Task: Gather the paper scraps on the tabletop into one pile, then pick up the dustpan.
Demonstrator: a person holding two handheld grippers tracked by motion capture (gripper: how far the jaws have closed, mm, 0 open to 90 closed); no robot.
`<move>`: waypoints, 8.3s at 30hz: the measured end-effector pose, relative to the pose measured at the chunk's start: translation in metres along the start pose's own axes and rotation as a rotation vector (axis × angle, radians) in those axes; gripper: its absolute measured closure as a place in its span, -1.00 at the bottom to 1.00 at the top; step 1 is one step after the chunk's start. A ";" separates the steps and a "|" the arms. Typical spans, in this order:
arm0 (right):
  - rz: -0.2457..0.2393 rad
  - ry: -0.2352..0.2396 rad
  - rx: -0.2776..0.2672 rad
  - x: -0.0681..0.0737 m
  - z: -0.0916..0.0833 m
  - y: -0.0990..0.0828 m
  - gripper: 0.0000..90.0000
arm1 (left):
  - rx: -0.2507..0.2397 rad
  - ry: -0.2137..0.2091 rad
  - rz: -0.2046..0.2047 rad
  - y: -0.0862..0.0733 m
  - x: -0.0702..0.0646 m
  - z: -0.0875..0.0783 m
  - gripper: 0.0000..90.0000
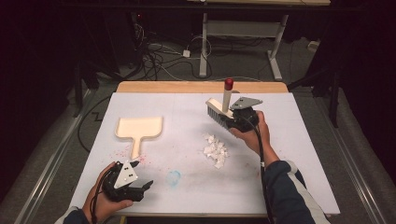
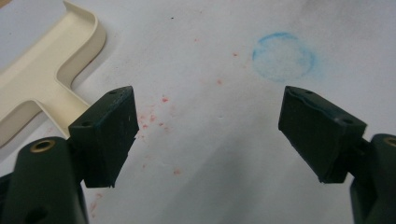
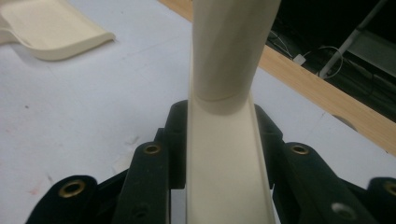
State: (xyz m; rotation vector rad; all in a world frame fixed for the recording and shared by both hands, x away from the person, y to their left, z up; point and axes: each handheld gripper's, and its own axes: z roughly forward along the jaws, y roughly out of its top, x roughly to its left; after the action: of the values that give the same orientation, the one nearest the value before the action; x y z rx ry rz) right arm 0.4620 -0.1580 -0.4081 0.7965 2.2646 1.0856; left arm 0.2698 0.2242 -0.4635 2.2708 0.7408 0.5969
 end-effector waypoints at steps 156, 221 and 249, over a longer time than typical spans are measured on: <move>-0.066 0.089 -0.122 0.052 -0.142 -0.041 0.49 | 0.058 0.101 -0.228 -0.008 0.030 0.001 -0.55; 0.036 -0.070 -0.058 0.030 -0.142 -0.078 0.50 | 0.140 0.123 -0.299 0.034 0.096 0.050 0.43; 0.039 -0.088 -0.051 0.030 -0.141 -0.082 0.50 | 0.133 -0.001 -0.111 0.050 0.067 0.024 0.43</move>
State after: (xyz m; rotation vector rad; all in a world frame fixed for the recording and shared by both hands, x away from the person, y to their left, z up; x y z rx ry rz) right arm 0.3258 -0.2521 -0.4018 0.8544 2.1481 1.0997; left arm 0.3501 0.2261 -0.4302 2.3320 0.9231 0.5073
